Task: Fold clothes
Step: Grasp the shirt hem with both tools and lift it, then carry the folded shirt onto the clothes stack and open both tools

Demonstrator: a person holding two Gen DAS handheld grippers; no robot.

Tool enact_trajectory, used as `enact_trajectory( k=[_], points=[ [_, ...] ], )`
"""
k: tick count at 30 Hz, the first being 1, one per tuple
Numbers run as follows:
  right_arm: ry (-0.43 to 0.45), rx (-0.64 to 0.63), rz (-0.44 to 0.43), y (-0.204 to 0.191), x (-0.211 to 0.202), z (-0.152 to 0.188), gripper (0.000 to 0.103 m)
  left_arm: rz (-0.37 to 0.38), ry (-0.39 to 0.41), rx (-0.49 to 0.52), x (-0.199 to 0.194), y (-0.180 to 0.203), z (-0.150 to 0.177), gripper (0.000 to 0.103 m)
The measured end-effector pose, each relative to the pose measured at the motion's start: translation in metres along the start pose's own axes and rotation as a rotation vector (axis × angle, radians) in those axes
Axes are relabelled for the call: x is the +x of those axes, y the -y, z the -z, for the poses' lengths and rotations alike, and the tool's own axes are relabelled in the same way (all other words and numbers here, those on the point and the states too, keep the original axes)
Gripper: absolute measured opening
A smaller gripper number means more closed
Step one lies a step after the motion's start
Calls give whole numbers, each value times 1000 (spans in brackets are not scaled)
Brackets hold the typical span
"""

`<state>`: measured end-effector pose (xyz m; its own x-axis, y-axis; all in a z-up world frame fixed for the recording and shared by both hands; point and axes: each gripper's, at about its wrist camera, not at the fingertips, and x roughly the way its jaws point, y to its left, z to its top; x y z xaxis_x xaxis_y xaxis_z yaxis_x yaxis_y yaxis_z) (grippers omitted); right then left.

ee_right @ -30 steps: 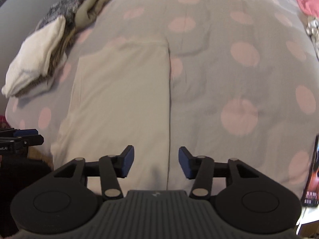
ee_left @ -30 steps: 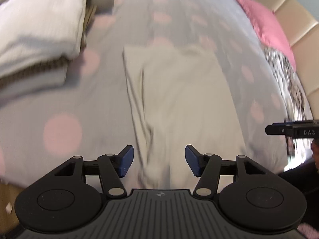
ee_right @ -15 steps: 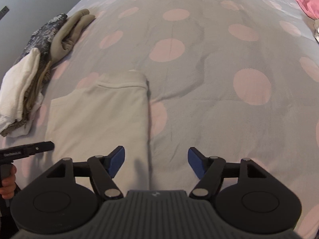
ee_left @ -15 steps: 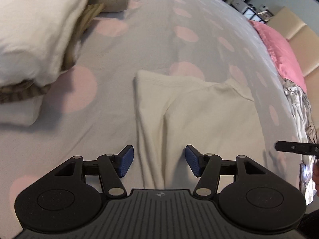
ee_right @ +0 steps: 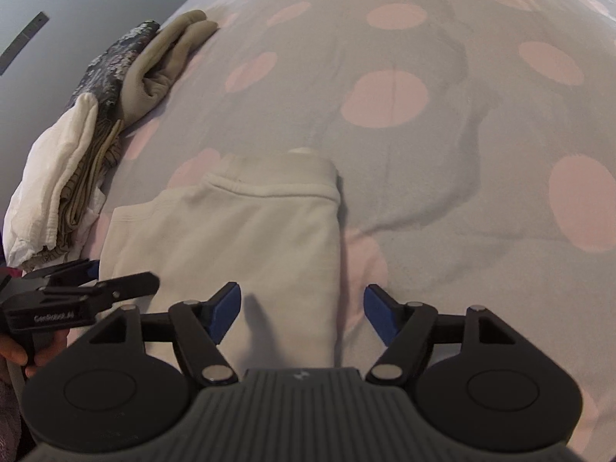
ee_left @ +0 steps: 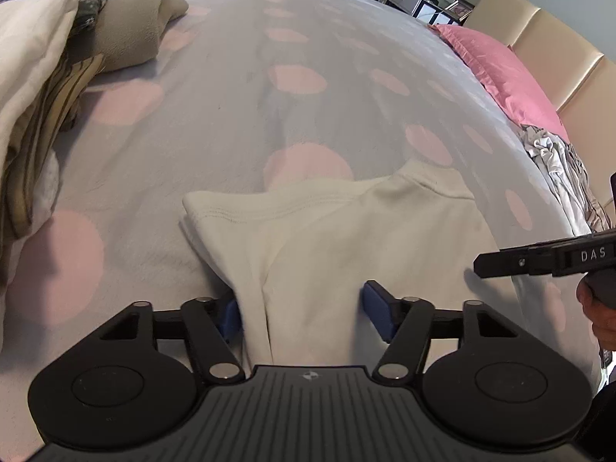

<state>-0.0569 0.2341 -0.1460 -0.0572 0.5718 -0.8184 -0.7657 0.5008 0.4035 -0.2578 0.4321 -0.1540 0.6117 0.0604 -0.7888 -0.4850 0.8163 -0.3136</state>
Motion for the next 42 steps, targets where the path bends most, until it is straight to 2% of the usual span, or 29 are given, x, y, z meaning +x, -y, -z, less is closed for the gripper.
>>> enact_trajectory(
  k=[2, 4, 6, 8, 9, 11, 13, 18, 22, 28, 36, 42],
  points=[
    [6, 3, -5, -1, 3, -2, 74, 2, 3, 19, 5, 8, -3, 56],
    [11, 2, -9, -3, 4, -3, 73, 9, 0, 46, 9, 17, -4, 42],
    [15, -7, -8, -6, 5, -4, 69, 10, -2, 74, 11, 26, -4, 36],
    [27, -35, 17, -11, 5, -3, 50, -4, 1, 69, 11, 27, -5, 30],
    [33, -47, 39, -12, 4, -2, 44, 5, 1, 52, 10, 24, -6, 27],
    [48, -45, 50, -10, 2, -2, 22, 21, 5, 32, 8, 21, -7, 21],
    [61, -31, 36, -9, -3, -3, 10, 28, 17, 32, 4, 23, -6, 16],
    [119, -68, 29, -22, -19, -3, 7, 55, 68, 32, -14, 29, -8, 14],
    [180, -88, 16, -34, -39, -5, 7, 59, 145, 43, -41, 34, -8, 14],
    [276, -175, -11, -73, -70, -16, 7, 13, 268, 47, -90, 40, -7, 14],
    [401, -332, -58, -144, -108, -64, 7, -67, 422, 73, -167, 39, -21, 14],
    [497, -487, -76, -213, -125, -114, 7, -124, 525, 101, -208, 31, -49, 14]
  ],
)
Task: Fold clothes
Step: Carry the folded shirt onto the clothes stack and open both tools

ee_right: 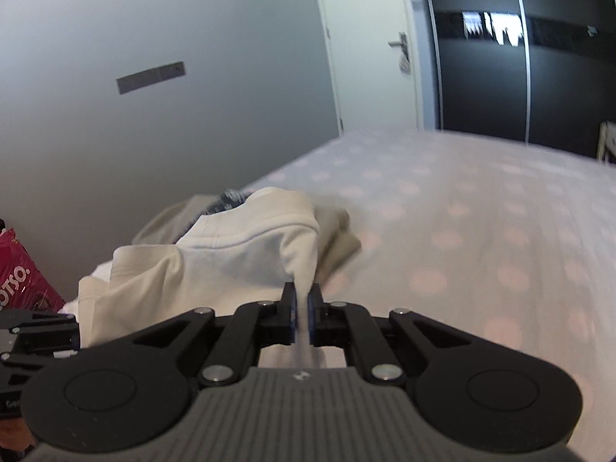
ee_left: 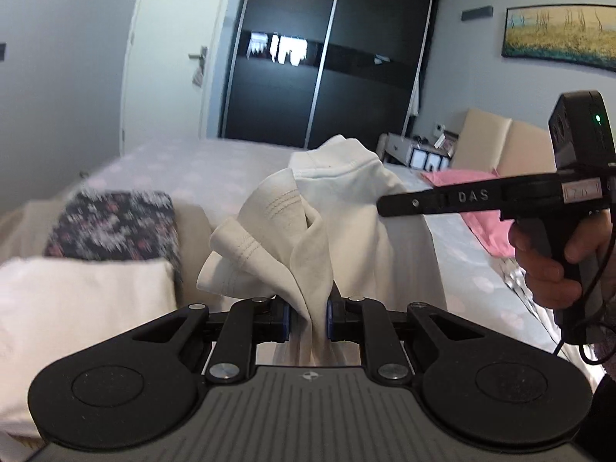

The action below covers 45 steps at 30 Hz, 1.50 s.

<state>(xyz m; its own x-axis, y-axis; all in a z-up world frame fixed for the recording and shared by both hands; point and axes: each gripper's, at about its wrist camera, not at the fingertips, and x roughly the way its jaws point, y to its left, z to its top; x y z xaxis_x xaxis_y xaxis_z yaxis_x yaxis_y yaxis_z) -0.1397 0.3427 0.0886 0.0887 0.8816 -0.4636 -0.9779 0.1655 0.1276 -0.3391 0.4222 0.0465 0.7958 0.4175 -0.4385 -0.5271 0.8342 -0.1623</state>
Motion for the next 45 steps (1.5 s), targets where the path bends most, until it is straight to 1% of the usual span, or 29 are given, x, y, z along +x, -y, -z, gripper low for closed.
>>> enact_trajectory(
  k=[3, 5, 7, 10, 13, 17, 21, 26, 28, 30, 32, 33, 34, 35, 36, 38, 39, 40, 41, 42, 43, 44, 45],
  points=[
    [30, -76, -24, -22, 18, -37, 7, -39, 68, -48, -7, -21, -15, 14],
    [45, -139, -51, -38, 33, -58, 7, -82, 120, -78, -13, -35, -23, 14],
    [48, -194, -84, -55, 49, -77, 7, -112, 159, -139, -21, -55, -29, 14],
    [27, -285, -144, -88, 83, -100, 7, -164, 191, -225, -31, -85, -28, 14],
    [6, -368, -198, -125, 120, -113, 7, -215, 202, -313, -39, -116, -24, 14],
    [-22, -464, -255, -177, 168, -119, 7, -283, 194, -409, -48, -155, -18, 14],
    [-78, -526, -309, -224, 218, -110, 7, -350, 176, -497, -52, -192, -4, 14],
    [-147, -563, -343, -262, 272, -83, 7, -394, 78, -607, -41, -239, 23, 14],
    [-168, -573, -350, -273, 288, -71, 7, -422, 45, -610, -37, -248, 33, 14],
    [-185, -571, -359, -277, 300, -62, 7, -445, 19, -614, -40, -258, 45, 15],
    [-202, -564, -363, -278, 307, -54, 9, -449, -17, -626, -37, -263, 50, 16],
    [-204, -565, -355, -280, 310, -51, 12, -451, -35, -631, -35, -266, 52, 19],
    [-201, -566, -338, -281, 311, -48, 21, -456, -49, -639, -34, -268, 53, 21],
    [-194, -565, -319, -281, 311, -46, 31, -462, -62, -647, -33, -270, 55, 21],
    [-184, -559, -303, -280, 311, -45, 33, -467, -75, -655, -32, -273, 56, 22],
    [-183, -543, -287, -274, 308, -46, 33, -477, -100, -676, -32, -276, 59, 24],
    [-185, -530, -269, -268, 304, -47, 33, -493, -109, -678, -34, -276, 61, 26],
    [-186, -516, -250, -261, 301, -48, 34, -509, -118, -681, -37, -277, 63, 32],
    [-187, -501, -231, -255, 297, -49, 38, -549, -124, -678, -42, -277, 64, 36],
    [-189, -487, -212, -248, 294, -50, 40, -591, -130, -676, -47, -278, 66, 43],
    [-193, -465, -186, -239, 290, -50, 47, -623, -130, -677, -57, -282, 69, 47],
    [-198, -441, -159, -230, 285, -50, 54, -656, -131, -677, -67, -285, 73, 46],
    [-213, -411, -142, -219, 281, -49, 54, -687, -127, -682, -73, -288, 74, 46]
  ],
)
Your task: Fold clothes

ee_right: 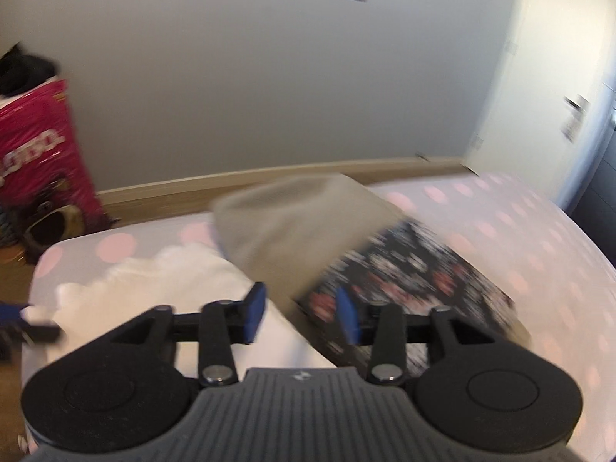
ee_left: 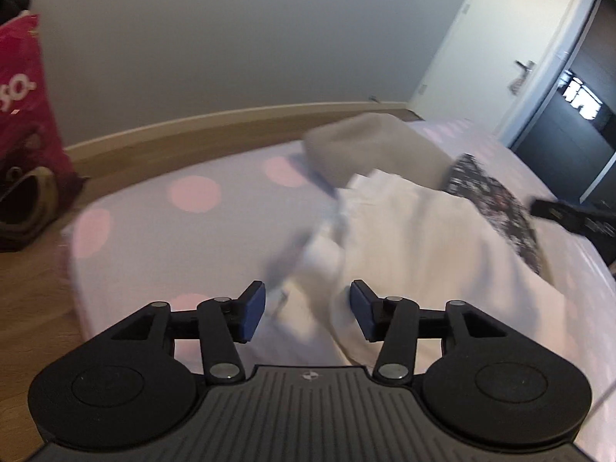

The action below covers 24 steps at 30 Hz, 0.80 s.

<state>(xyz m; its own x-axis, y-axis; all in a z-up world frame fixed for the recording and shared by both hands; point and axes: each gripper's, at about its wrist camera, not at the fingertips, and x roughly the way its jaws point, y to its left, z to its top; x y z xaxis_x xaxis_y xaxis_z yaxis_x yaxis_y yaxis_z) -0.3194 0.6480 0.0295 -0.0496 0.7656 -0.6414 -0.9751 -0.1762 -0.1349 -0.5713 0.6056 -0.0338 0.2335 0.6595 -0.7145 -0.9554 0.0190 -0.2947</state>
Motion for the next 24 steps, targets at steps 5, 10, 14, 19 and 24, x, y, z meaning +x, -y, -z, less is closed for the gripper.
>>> enact_trajectory(
  k=[5, 10, 14, 19, 24],
  points=[
    [-58, 119, 29, 36, -28, 38, 52, -36, 53, -16, -13, -12, -8, 46],
    [-65, 209, -25, 43, -65, 83, 47, 37, 99, 57, -17, 10, -9, 41],
    [-37, 224, -90, 20, -96, 122, 46, 71, 124, 152, -8, 33, -3, 37],
    [-60, 236, -98, -20, -100, 164, 47, 27, 71, 234, 15, 44, 9, 33],
    [-151, 319, -82, -25, -75, 192, 48, -29, -19, 199, 44, 32, 15, 33]
  ],
)
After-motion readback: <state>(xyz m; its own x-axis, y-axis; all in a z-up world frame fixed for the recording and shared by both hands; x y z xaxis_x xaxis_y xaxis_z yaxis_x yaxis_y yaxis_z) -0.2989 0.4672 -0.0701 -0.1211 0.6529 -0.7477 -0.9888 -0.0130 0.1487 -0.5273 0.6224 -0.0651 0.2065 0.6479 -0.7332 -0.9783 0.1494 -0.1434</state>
